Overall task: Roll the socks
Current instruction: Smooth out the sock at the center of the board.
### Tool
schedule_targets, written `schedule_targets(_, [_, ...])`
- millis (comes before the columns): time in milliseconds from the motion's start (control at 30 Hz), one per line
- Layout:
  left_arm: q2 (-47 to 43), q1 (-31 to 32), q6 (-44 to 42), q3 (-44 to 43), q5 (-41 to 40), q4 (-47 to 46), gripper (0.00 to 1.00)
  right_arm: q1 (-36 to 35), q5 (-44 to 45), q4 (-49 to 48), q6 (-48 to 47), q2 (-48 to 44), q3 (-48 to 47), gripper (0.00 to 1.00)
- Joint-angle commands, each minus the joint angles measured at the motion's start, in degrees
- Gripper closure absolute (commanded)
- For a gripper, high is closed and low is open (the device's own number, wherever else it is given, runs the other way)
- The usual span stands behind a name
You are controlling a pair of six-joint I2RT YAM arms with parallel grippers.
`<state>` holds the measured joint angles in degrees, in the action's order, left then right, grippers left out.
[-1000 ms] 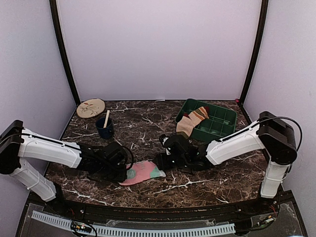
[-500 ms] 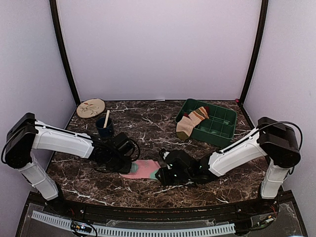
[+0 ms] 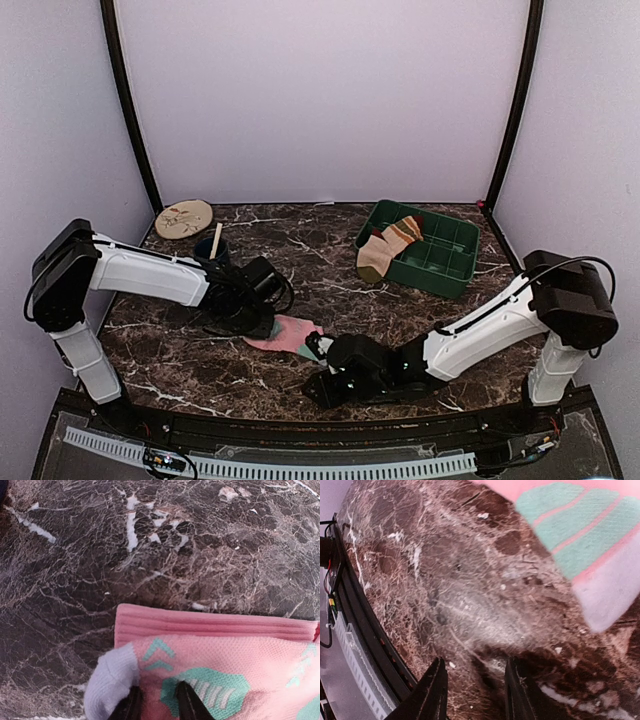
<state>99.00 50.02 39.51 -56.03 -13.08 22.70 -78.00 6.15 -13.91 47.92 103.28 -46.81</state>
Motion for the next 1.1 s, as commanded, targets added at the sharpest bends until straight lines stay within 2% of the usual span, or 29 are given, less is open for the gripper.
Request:
schedule_targets(0, [3.3,-0.6,-1.7,1.1,0.3,2.1,0.70,-1.4,-1.7,-1.4,-0.2,-0.4,-0.2,0.63])
schedule_targets(267, [-1.1,-0.7,-5.8,4.5,2.6,-1.8,0.73,-0.8,10.7,11.4,-3.0,-18.1,5.7,0.55])
schedule_targets(467, [-1.3,-0.6,-13.6,4.5,7.9,-7.5,0.76,5.6,12.8,15.4,-8.4,-25.0,7.2,0.50])
schedule_targets(700, [5.1,0.0,-23.4,-1.8,9.6,-6.9,0.78,13.6,6.3,14.1,-16.2,-23.5,6.0,0.48])
schedule_targets(867, [6.4,3.2,-36.3,-3.9,7.6,-11.5,0.79,19.0,0.4,11.7,-20.9,-22.2,6.0,0.47])
schedule_targets(1067, [9.0,4.7,-45.8,-7.6,8.0,-12.7,0.83,25.1,-13.0,8.6,-26.2,-21.4,7.1,0.45])
